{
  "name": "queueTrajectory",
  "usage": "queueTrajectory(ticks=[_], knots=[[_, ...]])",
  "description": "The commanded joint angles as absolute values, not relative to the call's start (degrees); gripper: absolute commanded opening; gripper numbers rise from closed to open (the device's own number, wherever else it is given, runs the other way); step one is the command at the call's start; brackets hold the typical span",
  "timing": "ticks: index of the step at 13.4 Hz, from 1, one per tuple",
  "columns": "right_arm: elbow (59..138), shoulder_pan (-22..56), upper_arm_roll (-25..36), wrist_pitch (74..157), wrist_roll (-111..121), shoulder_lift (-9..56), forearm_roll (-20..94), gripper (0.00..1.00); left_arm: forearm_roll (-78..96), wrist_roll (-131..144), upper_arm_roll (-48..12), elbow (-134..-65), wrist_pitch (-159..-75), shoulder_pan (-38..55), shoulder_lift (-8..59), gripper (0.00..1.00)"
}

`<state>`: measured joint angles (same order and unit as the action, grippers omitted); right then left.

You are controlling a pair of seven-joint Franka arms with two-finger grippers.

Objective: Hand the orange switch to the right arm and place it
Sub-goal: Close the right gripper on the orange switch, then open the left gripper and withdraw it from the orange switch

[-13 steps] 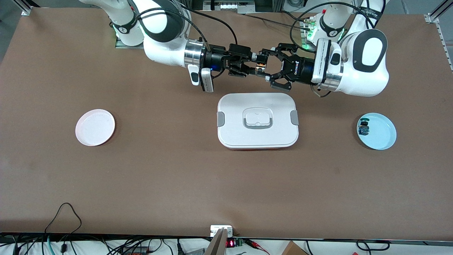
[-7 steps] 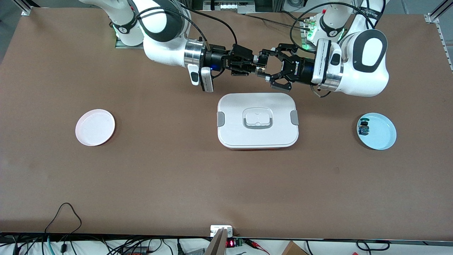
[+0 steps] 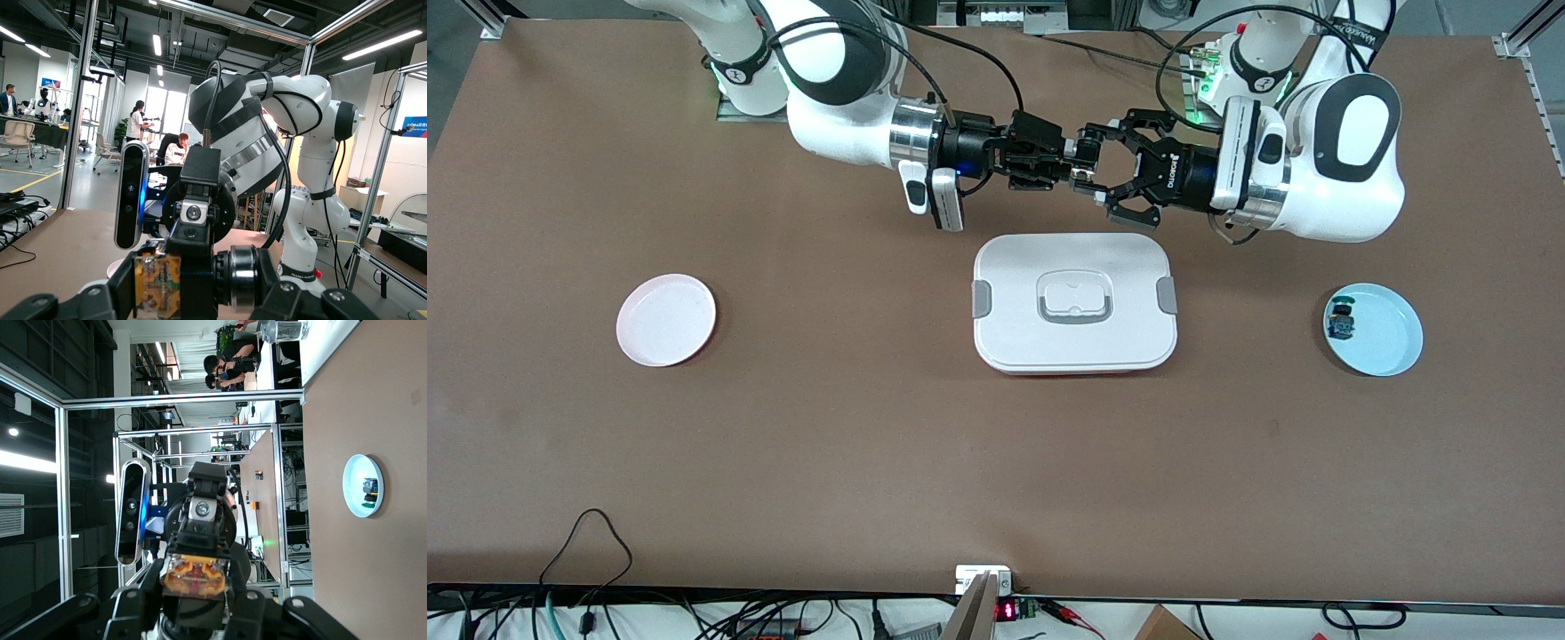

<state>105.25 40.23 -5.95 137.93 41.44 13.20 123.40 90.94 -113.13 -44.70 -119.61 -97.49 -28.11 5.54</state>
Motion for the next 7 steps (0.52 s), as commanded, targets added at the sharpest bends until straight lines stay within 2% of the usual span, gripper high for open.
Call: queueTrajectory(ticks=[1,7], knots=[[104.5,40.4,-6.1,138.4,43.8,13.5,123.7,0.13,92.7,-112.2,-45.3,-120.3,-97.0,-29.8,3.8,0.99],[104.8,40.0,-6.1,138.3,43.8,13.4,123.6,0.1,92.4,-111.0,-44.7,-120.1,-91.6,-32.9,4.2,1.0]])
